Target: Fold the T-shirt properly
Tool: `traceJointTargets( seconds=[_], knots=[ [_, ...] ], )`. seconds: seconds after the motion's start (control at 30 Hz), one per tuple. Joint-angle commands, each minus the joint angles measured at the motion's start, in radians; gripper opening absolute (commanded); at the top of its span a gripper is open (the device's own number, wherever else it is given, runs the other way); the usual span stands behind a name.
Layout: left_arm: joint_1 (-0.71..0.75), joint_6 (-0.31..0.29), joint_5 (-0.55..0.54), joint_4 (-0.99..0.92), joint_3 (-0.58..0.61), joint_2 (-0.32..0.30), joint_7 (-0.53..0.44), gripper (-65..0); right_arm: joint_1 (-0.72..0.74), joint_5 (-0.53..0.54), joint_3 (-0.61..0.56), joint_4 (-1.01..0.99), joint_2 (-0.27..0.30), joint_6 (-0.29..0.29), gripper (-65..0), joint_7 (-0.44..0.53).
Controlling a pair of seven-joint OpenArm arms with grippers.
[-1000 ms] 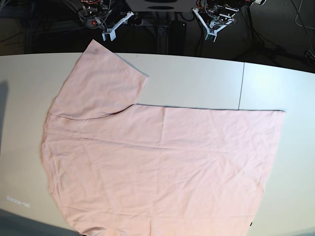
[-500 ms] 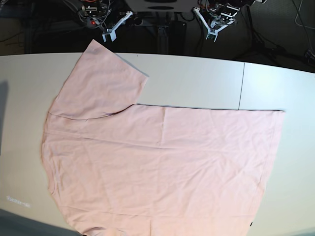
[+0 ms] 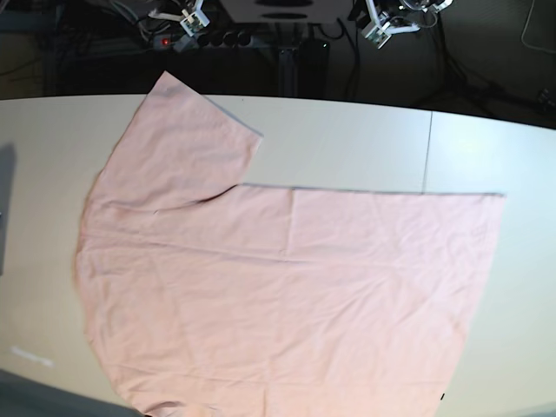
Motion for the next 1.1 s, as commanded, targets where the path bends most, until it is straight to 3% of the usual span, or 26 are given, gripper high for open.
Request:
traceJointTargets(
  seconds=[0.0, 0.13, 0.27, 0.43, 0.6, 0.7, 0.83, 1.07],
  knots=[
    [0.043, -0.013, 0.007, 0.072, -0.001, -0.024, -0.015, -46.5, -0.042, -0.003, 0.001, 0.074, 0.027, 0.037, -39.9, 0.019],
    [0.163, 0.024, 0.017, 0.314, -0.001, -0.095, -0.014, -46.5, -0.146, -0.008, 0.001, 0.340, 0.137, 0.034, -38.6, -0.058],
    [0.260, 0.059, 0.030, 0.499, -0.001, -0.139, -0.008, -46.5, -0.237, -0.008, 0.001, 0.586, 0.262, 0.034, -27.7, -0.086],
    [0.338, 0.059, 0.073, 0.650, -0.004, -0.150, 0.042, -46.5, -0.264, -0.008, 0.010, 0.823, 0.383, 0.029, -27.2, -0.182],
    [0.372, 0.061, 0.073, 0.718, -0.004, -0.150, 0.048, -46.5, -0.233, -0.008, 0.037, 0.888, 0.467, 0.027, -27.1, -0.184],
    [0.372, 0.061, 0.073, 0.721, -0.004, -0.150, 0.072, -46.5, -0.193, -0.006, 0.037, 0.884, 0.496, 0.026, -20.5, -0.184],
    [0.372, 0.061, 0.073, 0.721, -0.004, -0.150, 0.087, -46.5, -0.134, 0.074, 0.037, 0.883, 0.509, 0.027, -20.5, -0.185],
    [0.381, 0.062, 0.072, 0.721, -0.004, -0.150, 0.107, -46.5, -0.002, 0.083, -0.010, 0.819, 0.512, 0.027, -20.6, -0.185]
  ],
)
